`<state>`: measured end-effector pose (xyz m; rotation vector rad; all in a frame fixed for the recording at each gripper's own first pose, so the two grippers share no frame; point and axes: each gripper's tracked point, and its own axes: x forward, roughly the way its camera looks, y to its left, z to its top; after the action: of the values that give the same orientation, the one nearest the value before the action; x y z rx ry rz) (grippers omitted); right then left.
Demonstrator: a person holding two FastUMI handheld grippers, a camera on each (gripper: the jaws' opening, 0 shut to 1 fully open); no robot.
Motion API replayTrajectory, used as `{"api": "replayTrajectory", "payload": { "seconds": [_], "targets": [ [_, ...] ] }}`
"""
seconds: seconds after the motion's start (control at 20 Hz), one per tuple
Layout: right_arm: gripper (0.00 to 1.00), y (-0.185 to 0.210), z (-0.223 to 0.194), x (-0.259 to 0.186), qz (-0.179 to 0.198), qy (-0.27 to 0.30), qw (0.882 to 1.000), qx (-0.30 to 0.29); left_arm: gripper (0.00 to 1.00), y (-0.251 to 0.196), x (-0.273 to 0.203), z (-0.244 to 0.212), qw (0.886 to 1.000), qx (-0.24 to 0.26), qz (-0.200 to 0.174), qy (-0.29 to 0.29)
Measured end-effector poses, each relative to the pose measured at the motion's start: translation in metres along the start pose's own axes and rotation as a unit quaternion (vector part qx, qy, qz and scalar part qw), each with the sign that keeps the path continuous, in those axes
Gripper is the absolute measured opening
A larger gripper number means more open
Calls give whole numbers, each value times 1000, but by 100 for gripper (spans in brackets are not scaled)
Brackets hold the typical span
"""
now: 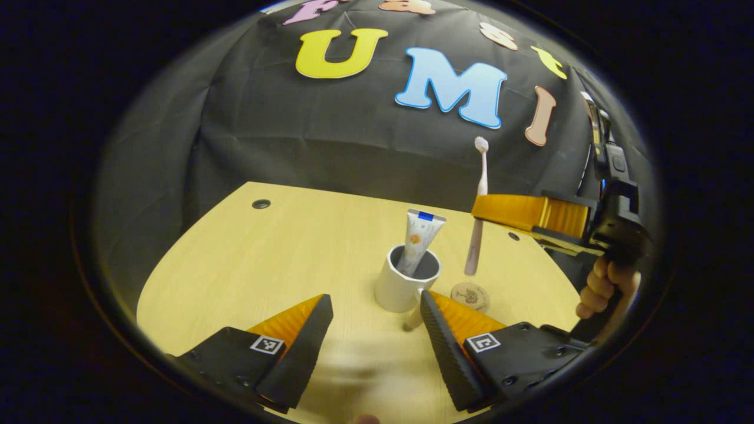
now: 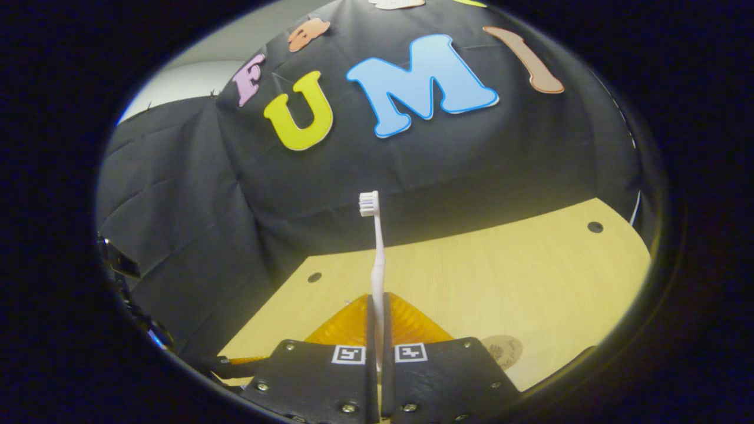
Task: Put the toothbrush and toothpaste on the desktop into the cup, then pick up the cup and place it on the coaster on the desktop.
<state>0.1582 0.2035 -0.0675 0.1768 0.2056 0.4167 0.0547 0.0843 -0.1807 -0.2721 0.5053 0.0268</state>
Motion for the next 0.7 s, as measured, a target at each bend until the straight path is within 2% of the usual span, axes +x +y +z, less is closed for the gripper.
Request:
{"api": "replayTrajectory", "payload": {
  "seconds": [0.05, 0.15, 0.2, 0.3, 0.35, 0.7],
  "targets": [
    [4, -1, 3, 6, -5, -15, 1000, -1, 99, 1, -1, 1, 1000, 0, 0, -1],
    [4, -5, 1, 21, -25, -31, 999, 16, 94, 3, -2, 1, 1000, 2, -4, 1],
    [4, -8, -2, 27, -31, -35, 999, 27, 96, 3, -3, 0, 1000, 2, -7, 3],
    [4, -12, -13, 39, -42, -30, 998, 43, 94, 4, -1, -4, 1000, 1, -13, 14],
    [4, -14, -19, 41, -48, -24, 997, 47, 96, 6, -2, -6, 1000, -1, -15, 17],
    [4, -17, -20, 41, -73, -56, 995, 36, 94, 24, 4, -14, 999, -10, -9, 32]
  ]
}}
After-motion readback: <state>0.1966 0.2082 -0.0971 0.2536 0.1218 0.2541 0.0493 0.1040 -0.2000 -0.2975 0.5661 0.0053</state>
